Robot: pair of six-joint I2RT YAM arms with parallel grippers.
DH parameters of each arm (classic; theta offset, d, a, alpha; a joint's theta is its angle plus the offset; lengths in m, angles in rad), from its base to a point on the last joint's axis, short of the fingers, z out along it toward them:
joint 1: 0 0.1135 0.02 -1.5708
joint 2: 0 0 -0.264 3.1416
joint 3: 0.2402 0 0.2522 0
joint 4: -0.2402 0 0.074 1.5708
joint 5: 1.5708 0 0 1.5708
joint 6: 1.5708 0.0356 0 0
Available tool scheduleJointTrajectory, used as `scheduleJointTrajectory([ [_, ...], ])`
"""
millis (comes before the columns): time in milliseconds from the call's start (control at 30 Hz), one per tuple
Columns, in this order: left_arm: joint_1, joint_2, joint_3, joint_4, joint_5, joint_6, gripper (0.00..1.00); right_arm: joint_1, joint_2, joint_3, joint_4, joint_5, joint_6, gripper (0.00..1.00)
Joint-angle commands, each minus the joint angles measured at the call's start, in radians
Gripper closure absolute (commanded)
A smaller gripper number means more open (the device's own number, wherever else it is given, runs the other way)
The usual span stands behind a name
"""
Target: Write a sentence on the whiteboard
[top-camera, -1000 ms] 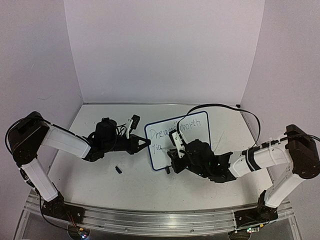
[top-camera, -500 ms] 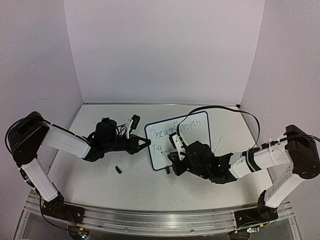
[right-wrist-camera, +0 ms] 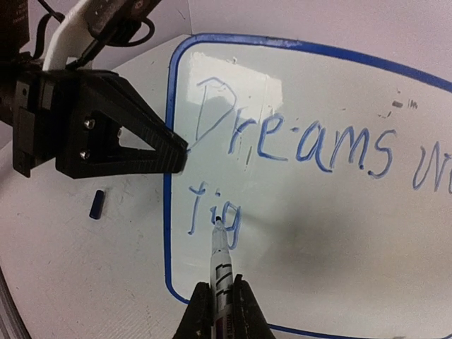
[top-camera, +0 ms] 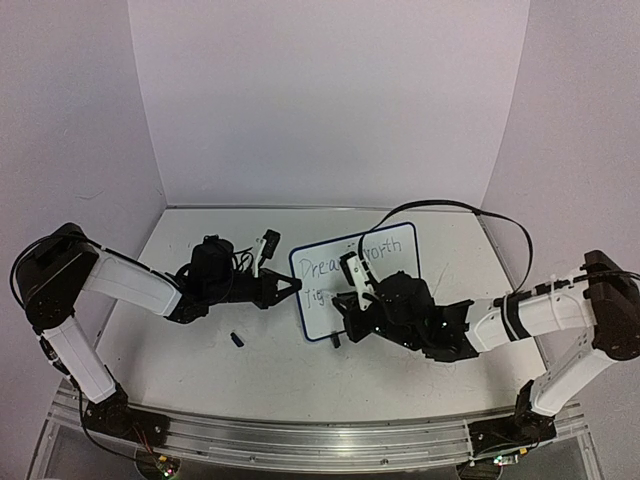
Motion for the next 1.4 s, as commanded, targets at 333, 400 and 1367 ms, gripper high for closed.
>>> scheduleJointTrajectory([
  [333,0.002,-0.038,0.003,-0.028,-0.036,0.037,1.00,-0.039,0.016,0.052,0.031,0.047,-0.027,1.00],
  [400,0.002,-0.036,0.005,-0.028,-0.035,0.038,1.00,-0.039,0.015,0.055,0.034,0.049,-0.031,1.00],
  [1367,0.002,-0.036,0.008,-0.030,-0.034,0.043,1.00,-0.032,0.009,-0.019,-0.017,0.037,0.018,1.00],
])
